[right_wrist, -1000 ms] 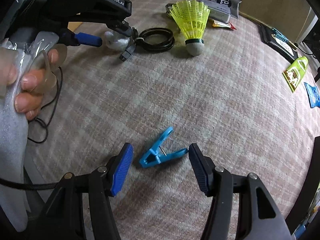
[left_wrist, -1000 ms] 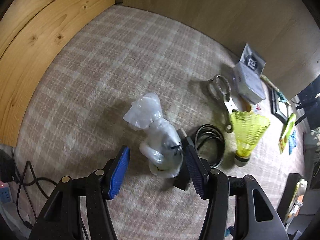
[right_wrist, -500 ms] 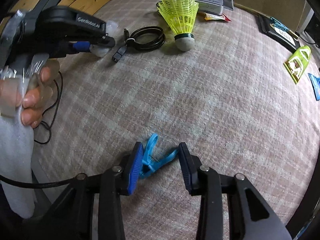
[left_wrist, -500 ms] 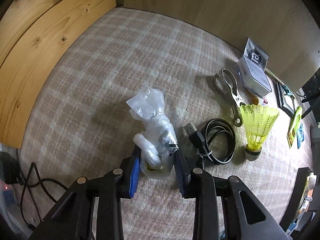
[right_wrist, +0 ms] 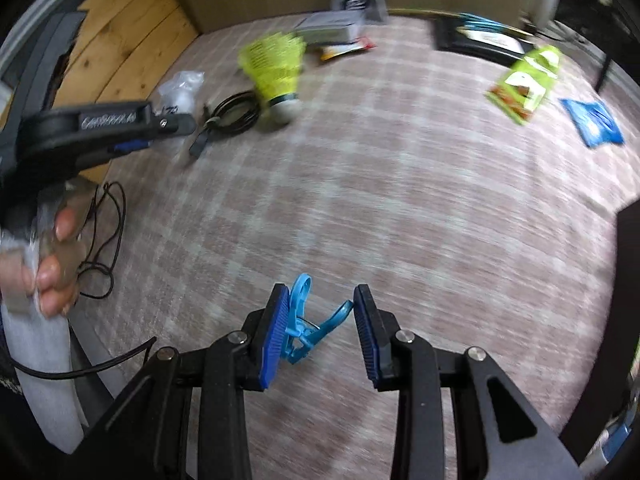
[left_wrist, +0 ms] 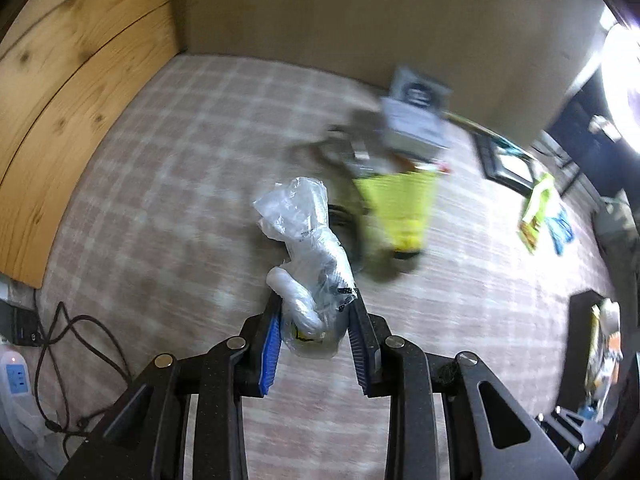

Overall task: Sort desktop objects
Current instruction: 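Carry the plastic-wrapped item and blue clip into the bin and open both tools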

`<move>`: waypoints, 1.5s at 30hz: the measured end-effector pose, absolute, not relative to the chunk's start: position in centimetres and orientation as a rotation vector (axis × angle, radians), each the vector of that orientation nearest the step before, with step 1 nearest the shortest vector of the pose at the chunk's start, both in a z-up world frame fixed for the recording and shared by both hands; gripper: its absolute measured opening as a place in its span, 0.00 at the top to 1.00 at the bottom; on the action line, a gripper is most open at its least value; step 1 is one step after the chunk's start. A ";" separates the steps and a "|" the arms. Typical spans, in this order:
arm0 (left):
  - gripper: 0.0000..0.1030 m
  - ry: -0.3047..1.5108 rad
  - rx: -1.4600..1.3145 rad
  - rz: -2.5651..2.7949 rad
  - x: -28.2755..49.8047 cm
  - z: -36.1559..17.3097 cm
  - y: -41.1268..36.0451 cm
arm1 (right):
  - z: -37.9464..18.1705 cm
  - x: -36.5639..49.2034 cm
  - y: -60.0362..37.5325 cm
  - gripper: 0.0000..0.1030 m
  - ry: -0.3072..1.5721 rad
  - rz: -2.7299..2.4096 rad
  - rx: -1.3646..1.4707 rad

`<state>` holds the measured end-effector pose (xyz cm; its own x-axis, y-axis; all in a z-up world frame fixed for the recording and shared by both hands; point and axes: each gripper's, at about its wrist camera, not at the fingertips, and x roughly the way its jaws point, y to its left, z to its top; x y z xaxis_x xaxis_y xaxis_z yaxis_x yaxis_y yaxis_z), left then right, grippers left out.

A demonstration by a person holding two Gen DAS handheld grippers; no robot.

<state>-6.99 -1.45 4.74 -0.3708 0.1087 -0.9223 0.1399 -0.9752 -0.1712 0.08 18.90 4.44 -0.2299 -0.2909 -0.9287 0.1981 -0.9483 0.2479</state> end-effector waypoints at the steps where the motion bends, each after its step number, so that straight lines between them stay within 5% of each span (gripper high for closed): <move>1: 0.72 0.331 1.756 -2.583 -7.2 5.2 -0.5 | 4.9 0.4 18.8 0.68 -0.128 -2.255 1.721; 28: 0.72 -0.197 2.176 -3.093 1.4 12.0 34.2 | 11.9 17.4 49.6 0.68 -0.777 -2.814 1.726; 45: 0.69 -0.447 2.261 -3.133 3.7 11.7 43.6 | 11.1 23.6 59.3 0.67 -0.962 -2.979 1.847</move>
